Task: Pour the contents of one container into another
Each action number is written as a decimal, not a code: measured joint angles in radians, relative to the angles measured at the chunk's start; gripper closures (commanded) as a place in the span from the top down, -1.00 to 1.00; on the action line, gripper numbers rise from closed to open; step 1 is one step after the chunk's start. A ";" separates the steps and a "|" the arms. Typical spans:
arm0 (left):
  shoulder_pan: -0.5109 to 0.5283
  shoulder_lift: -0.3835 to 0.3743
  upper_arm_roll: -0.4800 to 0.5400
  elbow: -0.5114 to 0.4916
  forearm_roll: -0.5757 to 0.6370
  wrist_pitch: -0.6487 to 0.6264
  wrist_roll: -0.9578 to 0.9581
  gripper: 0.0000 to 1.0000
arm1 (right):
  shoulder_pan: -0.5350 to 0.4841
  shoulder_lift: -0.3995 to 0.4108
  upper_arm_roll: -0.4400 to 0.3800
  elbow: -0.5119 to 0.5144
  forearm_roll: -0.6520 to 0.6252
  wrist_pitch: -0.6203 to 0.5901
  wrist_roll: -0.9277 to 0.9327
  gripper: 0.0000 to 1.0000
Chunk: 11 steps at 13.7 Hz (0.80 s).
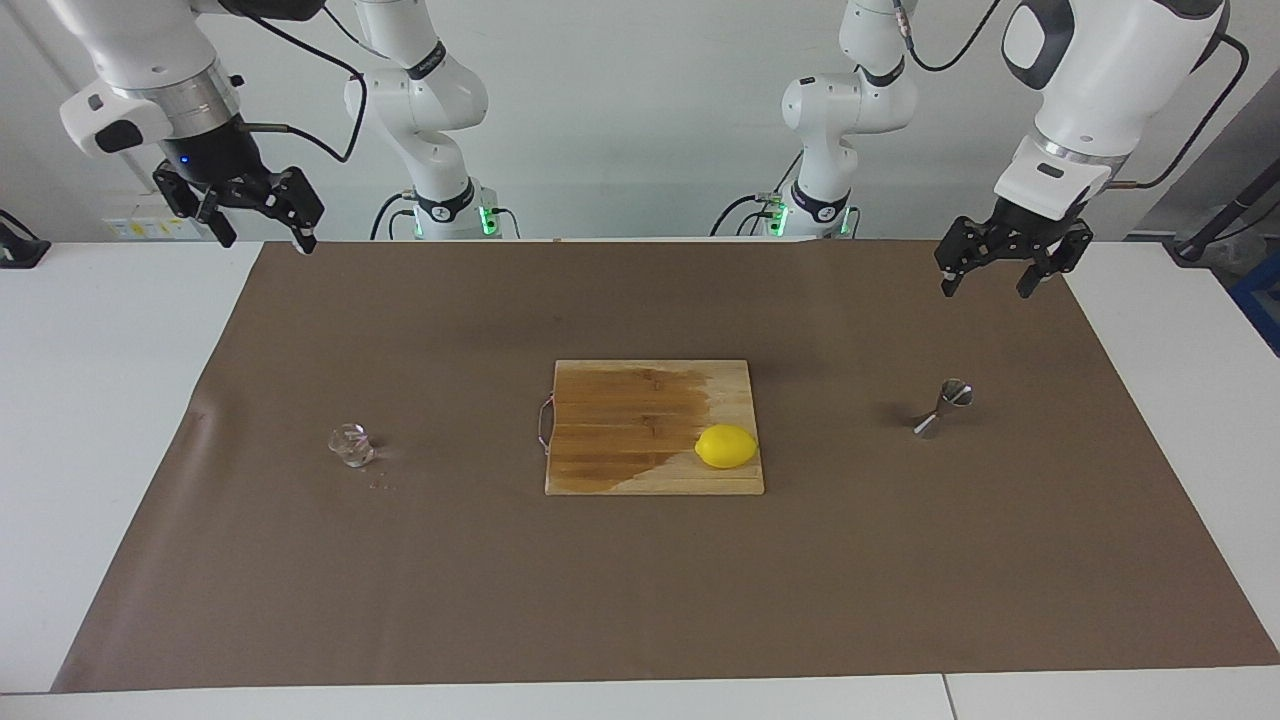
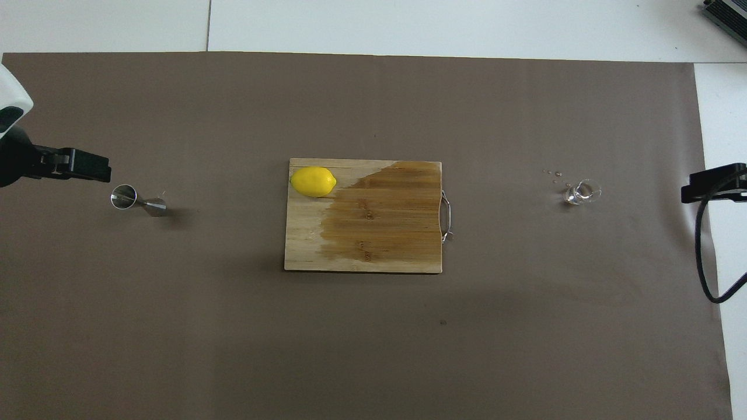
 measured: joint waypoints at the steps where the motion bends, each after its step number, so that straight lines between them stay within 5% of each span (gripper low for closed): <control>1: 0.000 0.000 0.000 0.000 0.000 0.000 0.000 1.00 | 0.000 0.000 0.000 0.000 0.000 0.000 0.000 1.00; 11: -0.002 -0.001 -0.007 0.000 0.000 -0.023 0.000 1.00 | 0.000 0.000 0.000 0.000 0.000 0.000 0.000 1.00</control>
